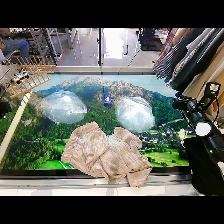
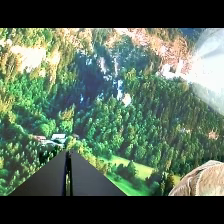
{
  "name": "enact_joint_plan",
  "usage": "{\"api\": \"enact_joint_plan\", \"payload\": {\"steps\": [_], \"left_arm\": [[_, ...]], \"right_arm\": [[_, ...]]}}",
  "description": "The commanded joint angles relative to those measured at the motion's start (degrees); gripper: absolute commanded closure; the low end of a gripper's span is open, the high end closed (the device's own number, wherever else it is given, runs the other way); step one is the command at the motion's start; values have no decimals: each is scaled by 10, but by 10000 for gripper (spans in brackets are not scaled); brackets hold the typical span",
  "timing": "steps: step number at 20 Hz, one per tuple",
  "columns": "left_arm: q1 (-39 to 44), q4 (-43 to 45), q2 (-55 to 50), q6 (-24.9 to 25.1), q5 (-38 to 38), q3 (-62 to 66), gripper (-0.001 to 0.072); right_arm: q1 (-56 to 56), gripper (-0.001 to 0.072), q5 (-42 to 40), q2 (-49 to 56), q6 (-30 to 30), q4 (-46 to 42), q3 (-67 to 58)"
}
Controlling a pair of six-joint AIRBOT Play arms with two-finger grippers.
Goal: Fold the clothes and pants, and hang the long-sleeved shirts on hangers.
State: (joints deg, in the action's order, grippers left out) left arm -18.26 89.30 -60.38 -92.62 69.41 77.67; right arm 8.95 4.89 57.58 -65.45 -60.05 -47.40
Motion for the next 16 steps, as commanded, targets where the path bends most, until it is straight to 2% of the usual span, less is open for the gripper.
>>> {"api": "enact_joint_plan", "payload": {"steps": [1,7,13,14,15,16], "left_arm": [[0,0,0,0,0,0,692],[0,0,0,0,0,0,692],[0,-12,-1,0,-31,0,689],[0,-15,-2,0,-41,0,621],[0,-21,-5,0,-60,0,222],[0,-36,-9,-1,-80,0,8]], "right_arm": [[-1,695,0,0,0,0,0],[-1,695,0,0,0,0,0],[-1,695,-3,0,0,0,0],[-1,695,-17,0,0,1,0],[-1,695,-24,-1,-9,13,0],[-1,694,-16,-4,-22,29,0]]}}
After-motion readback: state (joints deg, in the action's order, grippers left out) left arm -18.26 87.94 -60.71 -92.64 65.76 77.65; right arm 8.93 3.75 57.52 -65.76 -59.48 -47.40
